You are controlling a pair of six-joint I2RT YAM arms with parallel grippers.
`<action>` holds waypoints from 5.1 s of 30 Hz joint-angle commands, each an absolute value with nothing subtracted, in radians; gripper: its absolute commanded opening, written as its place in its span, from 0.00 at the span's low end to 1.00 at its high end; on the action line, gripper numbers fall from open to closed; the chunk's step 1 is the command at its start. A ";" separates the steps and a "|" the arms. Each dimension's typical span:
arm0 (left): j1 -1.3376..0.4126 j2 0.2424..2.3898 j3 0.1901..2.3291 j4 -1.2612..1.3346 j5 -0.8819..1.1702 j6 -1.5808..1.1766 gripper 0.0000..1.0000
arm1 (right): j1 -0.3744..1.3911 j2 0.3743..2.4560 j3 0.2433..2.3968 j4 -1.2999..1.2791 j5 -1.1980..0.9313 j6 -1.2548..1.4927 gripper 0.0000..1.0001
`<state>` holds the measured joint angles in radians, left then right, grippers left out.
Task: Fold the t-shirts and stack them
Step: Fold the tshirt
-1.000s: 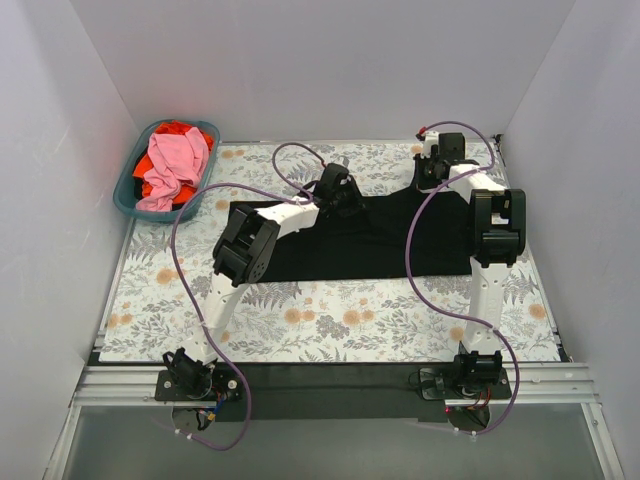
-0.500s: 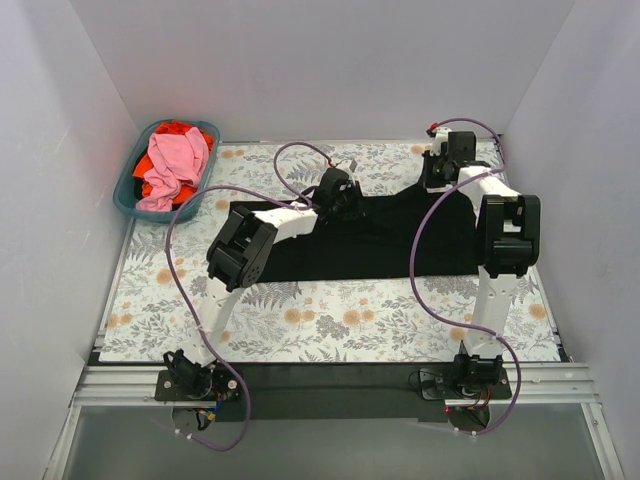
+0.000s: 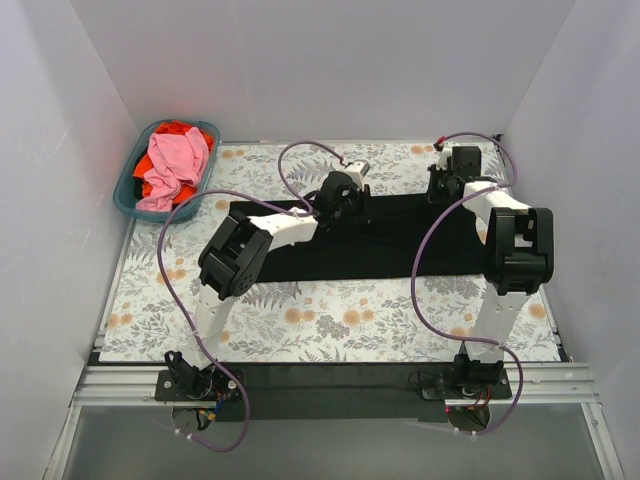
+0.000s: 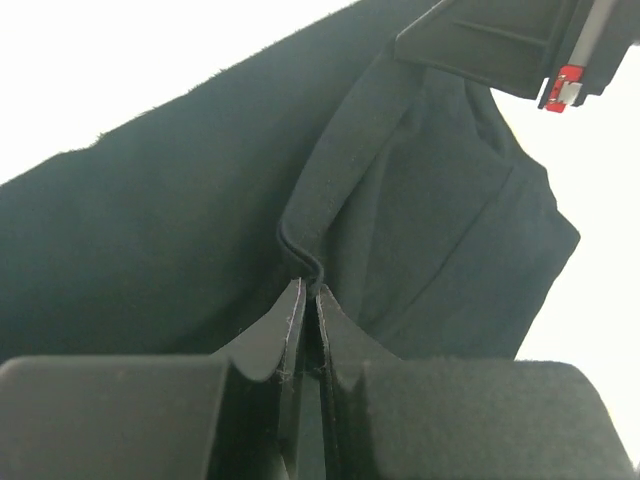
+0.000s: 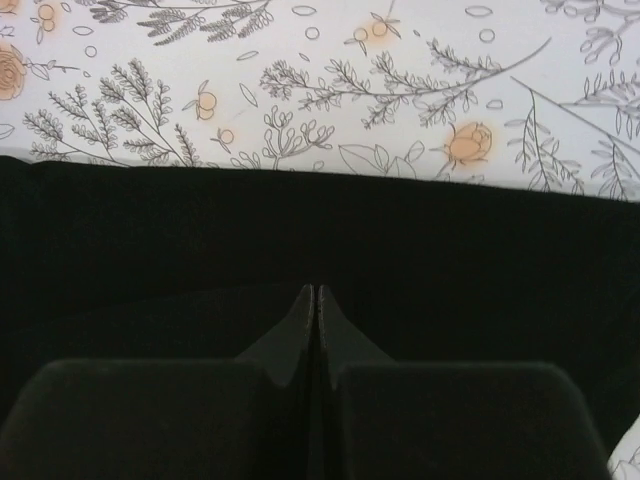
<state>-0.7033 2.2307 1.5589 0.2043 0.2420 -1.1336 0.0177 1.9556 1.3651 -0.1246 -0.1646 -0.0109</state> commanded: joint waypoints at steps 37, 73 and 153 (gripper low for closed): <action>-0.738 2.074 1.487 0.455 0.164 -0.824 0.03 | -0.025 1.853 1.394 -0.009 -0.193 0.061 0.01; -0.736 2.174 1.342 0.741 0.137 -0.684 0.02 | -0.037 1.787 1.305 0.143 -0.072 0.048 0.01; -0.598 1.241 0.662 0.008 -0.201 -1.054 0.52 | 0.135 2.016 1.419 -0.092 -0.419 -0.043 0.49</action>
<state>-0.6163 1.3445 0.7368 0.1020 -0.1398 -1.0489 0.1177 1.9984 1.3548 -0.0612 -0.3717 -0.0166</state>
